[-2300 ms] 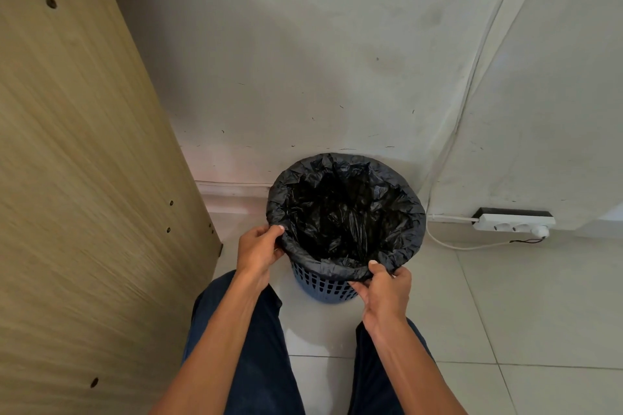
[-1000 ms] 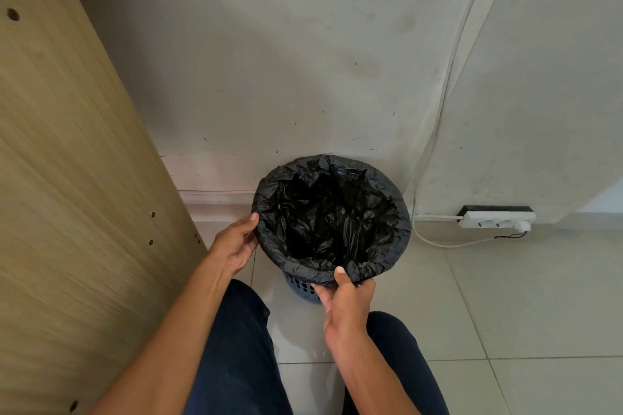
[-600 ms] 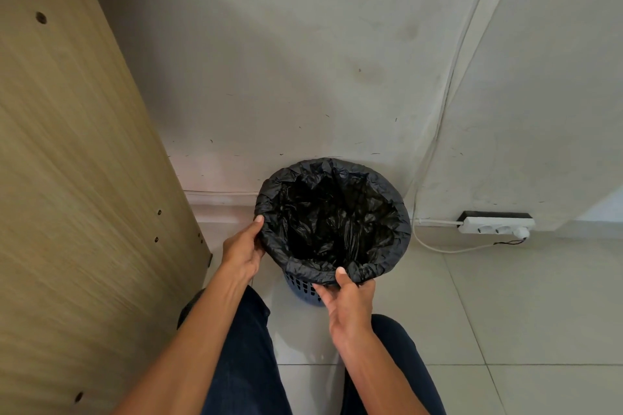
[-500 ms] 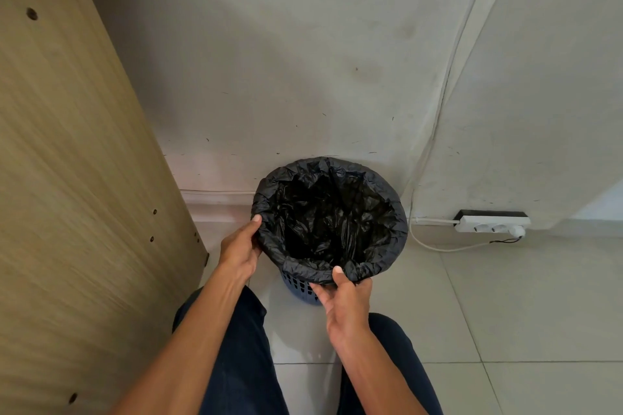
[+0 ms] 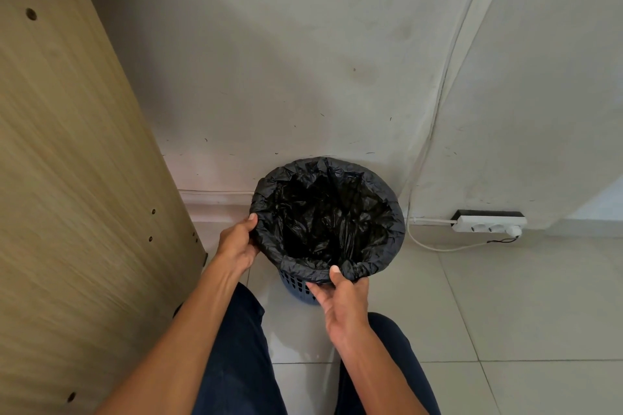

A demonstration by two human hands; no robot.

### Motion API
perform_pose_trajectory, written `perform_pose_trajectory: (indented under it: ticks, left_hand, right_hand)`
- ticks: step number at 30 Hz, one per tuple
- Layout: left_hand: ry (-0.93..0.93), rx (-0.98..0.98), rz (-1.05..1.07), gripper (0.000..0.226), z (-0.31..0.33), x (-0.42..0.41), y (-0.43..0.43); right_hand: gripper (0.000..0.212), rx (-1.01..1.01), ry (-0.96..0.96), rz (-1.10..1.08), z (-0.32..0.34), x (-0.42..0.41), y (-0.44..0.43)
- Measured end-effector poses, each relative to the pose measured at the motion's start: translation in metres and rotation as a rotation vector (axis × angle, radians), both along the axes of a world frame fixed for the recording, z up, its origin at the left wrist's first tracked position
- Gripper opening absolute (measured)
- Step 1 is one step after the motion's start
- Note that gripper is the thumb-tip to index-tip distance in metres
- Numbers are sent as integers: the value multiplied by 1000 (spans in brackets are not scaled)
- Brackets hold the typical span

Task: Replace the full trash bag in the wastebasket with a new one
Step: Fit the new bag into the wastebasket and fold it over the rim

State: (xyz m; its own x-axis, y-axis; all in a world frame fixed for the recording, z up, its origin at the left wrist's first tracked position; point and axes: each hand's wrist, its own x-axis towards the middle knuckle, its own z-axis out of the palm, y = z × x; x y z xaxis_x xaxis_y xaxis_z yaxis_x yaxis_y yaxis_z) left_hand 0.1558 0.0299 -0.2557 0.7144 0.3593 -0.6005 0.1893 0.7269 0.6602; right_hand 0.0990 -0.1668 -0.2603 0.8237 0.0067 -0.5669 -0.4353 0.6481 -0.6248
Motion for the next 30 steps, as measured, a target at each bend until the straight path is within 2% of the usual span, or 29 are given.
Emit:
perform_pose_trajectory:
  ticks: [5,8,11,14,18,22,27,30]
  left_hand:
    - [57,-69,-10,43,1,-12,-1]
    - [-7,-110,41,42,0,-18,-5]
    - [-44,-41,87,33,-4,-29,-18]
    - [5,-5,90,33,-5,-41,-33]
    - [-34,-98,119,39,-9,-47,-36]
    - [-76,-178,222,32,-18,-54,-45]
    - [-83,-108,97,32,-20,-69,-61]
    - [-122,-134,121,32,-18,-67,-61]
  right_hand:
    - [38,0,22,75,1,-1,-8]
    - [33,-23,41,111,2,-3,-14]
    - [33,20,42,93,3,-4,-13]
    - [35,45,28,70,4,-4,-10]
    - [39,52,20,69,5,-3,-9]
    - [43,51,17,74,4,-3,-6]
    - [41,36,5,52,4,-6,-1]
    - [41,35,-7,50,4,-6,0]
